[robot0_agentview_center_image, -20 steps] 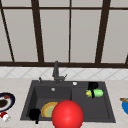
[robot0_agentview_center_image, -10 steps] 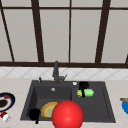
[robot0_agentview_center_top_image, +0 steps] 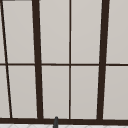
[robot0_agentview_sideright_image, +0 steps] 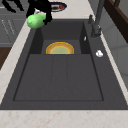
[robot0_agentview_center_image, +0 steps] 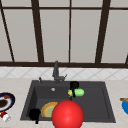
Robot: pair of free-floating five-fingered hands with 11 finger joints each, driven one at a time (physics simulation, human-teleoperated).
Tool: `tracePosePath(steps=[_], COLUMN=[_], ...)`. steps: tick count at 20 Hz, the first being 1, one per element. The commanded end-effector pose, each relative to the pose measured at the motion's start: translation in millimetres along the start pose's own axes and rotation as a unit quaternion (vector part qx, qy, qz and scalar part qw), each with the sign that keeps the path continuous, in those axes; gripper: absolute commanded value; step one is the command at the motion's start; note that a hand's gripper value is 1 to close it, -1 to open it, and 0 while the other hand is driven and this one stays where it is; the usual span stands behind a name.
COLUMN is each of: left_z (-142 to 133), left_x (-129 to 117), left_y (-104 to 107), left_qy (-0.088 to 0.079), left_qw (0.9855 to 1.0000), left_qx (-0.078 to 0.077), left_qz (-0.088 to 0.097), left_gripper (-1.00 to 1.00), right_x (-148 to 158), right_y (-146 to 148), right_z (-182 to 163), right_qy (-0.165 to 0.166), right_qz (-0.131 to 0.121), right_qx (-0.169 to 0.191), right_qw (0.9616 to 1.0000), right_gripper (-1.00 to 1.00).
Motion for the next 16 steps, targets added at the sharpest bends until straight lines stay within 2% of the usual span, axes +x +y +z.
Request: tracePosePath(steps=[1,10,16], left_z=[0.0,0.0,0.0], left_x=[0.0,0.0,0.0], left_y=[0.0,0.0,0.0], left_qy=[0.000,0.000,0.000], left_qw=[1.0000,1.0000,1.0000], left_qx=[0.000,0.000,0.000], left_qz=[0.000,0.000,0.000], left_gripper=[0.00,0.00,0.00], right_x=[30.9,104.3,145.2], right_y=[0.8,9.9,33.1], right_z=[-1.5,6.0,24.9], right_qy=[0.001,0.000,-0.016], right_qz=[0.003,0.001,0.005], right_qx=[-0.007,-0.024,-0.022], right_qw=[1.0000,0.9997,0.9996], right_gripper=[1.00,1.00,1.00])
